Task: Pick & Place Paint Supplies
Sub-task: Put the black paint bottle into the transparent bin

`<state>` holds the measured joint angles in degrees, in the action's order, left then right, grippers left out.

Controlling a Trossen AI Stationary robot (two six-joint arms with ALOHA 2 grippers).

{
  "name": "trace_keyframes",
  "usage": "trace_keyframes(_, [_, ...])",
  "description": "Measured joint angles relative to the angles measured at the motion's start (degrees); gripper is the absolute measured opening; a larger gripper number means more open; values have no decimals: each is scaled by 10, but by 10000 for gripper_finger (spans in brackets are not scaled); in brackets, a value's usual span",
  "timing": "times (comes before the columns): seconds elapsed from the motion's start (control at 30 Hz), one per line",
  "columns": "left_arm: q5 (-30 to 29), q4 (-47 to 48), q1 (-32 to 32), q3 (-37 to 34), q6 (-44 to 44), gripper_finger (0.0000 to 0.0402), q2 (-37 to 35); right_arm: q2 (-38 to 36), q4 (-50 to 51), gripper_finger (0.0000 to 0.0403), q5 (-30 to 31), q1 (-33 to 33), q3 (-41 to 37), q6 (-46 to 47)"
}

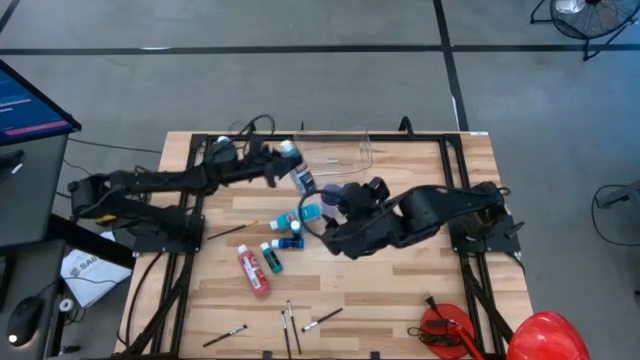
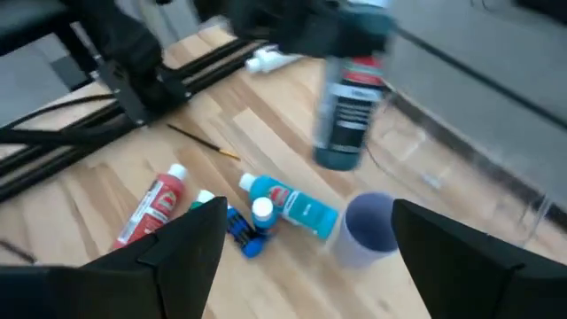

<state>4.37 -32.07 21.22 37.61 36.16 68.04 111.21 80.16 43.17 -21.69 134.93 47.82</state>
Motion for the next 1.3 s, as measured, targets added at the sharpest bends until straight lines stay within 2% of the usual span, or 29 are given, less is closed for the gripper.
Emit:
trace_keyframes(0.1, [-36,86,20,69,-57,175,43,-15,-1,311,-1,0,0,-76])
trace_keyframes(0.23, [-62,98,49,120,-90,175,98,-52,-11,311,2,-1,-30,-144])
trace_keyframes(0.33, [-70,97,67,136,-97,175,130,-88,-37,311,2,-8,-98,-170])
trace_keyframes(0.4, [-78,105,74,138,-110,175,149,-128,-78,311,2,-14,-171,-174])
trace_keyframes(0.57, [-106,102,77,140,-127,175,182,-282,-290,311,-11,-28,-416,-174])
trace_keyframes(0.7, [-150,100,76,141,-182,175,185,-391,-538,311,-54,-27,-600,-189])
trace_keyframes(0.8, [-185,102,78,141,-227,175,185,-461,-708,311,-93,-15,-709,-200])
trace_keyframes(0.9, [-209,95,78,142,-253,175,193,-500,-801,311,-122,3,-786,-199])
trace_keyframes(1.0, [-210,92,78,142,-254,175,219,-517,-831,311,-132,14,-819,-186])
trace_keyframes(1.3, [-208,24,73,141,-254,175,292,-516,-828,311,-134,24,-825,-167])
